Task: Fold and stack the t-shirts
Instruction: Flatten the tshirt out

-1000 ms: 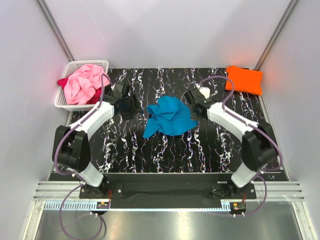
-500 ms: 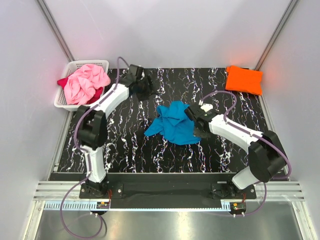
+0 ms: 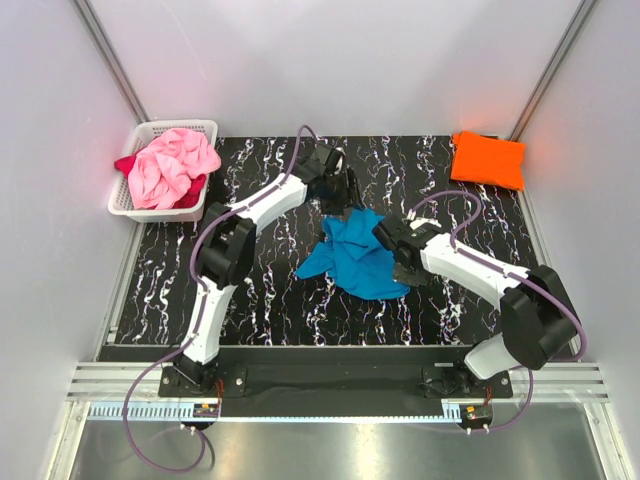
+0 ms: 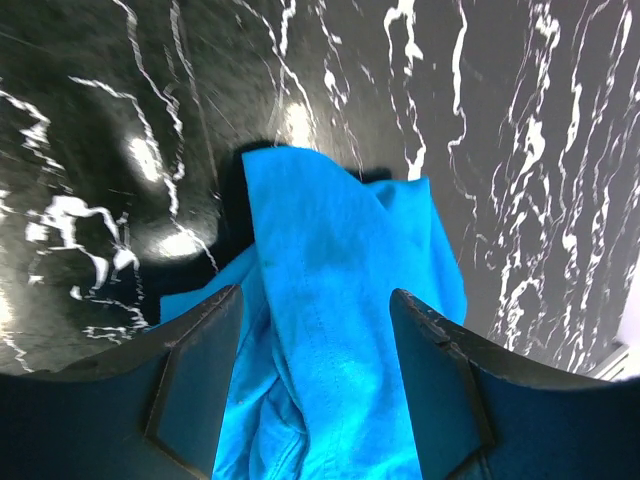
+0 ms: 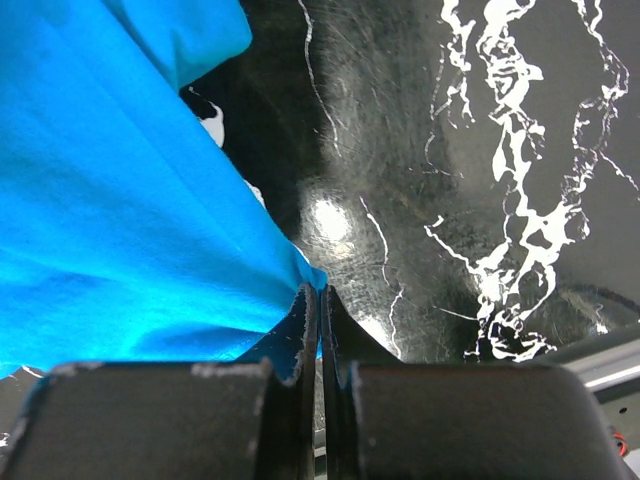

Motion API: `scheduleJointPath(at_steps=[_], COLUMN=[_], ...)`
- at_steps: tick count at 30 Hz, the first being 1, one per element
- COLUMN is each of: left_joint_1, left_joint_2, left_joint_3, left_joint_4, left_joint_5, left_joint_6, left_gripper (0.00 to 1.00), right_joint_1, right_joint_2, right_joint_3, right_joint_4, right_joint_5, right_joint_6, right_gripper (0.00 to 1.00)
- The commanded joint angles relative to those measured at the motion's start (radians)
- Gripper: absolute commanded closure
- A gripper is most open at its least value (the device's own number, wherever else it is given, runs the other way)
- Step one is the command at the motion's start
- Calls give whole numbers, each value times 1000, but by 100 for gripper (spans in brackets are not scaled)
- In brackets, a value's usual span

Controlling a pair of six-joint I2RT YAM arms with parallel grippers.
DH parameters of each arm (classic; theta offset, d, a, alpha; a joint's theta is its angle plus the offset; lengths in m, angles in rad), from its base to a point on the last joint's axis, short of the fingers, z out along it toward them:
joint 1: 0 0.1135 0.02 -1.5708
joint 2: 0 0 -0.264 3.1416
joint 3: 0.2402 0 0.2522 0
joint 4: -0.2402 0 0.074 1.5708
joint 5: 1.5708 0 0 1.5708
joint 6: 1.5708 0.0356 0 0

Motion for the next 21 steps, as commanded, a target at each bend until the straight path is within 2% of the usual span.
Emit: scheduleJointPath(at_steps=[1,6,8,9,11,12,14,17,18,19,21], left_joint_1=[8,-3,-5,-5,-8,-9,-11,-14,-15,-15,-14], left_joint_2=[-14,-6,-3,-1,-3,-3,-6,-17,-21,-23,-34], left_joint_3=[19,-5,-19,-27,-51,-58,-81,-110,-116,-125,-133], left_joint_4=[18,3,-9,-11,-11,-14,-14,-14,-16,-16,-16], left_joint_5=[10,-2,-7,-5,-2,0,13,16,15,12,3], left_joint_6=[25,34,34,34,34,34,35,43,46,52,57], left_gripper=[34,34,39,54,76,91,100,97,91,80,69], right_joint_1=[9,10,10,10,10,10,10,10,9,10,10], right_joint_2=[-8,-10,-8,-10,-7,-5,-2,-2,-2,0,4], right_joint_3=[10,1,1,2,2,5,7,8,10,10,12], right_joint_4=[-43,-55,-61,-63,-63,-66,-67,-67,-69,-67,-66], right_joint_5=[69,95,104,106,107,107,109,112,113,112,112], right_joint_6=[48,74,85,86,91,91,92,92,92,92,92], right_gripper=[100,100,100,100,100,100,100,100,100,100,100])
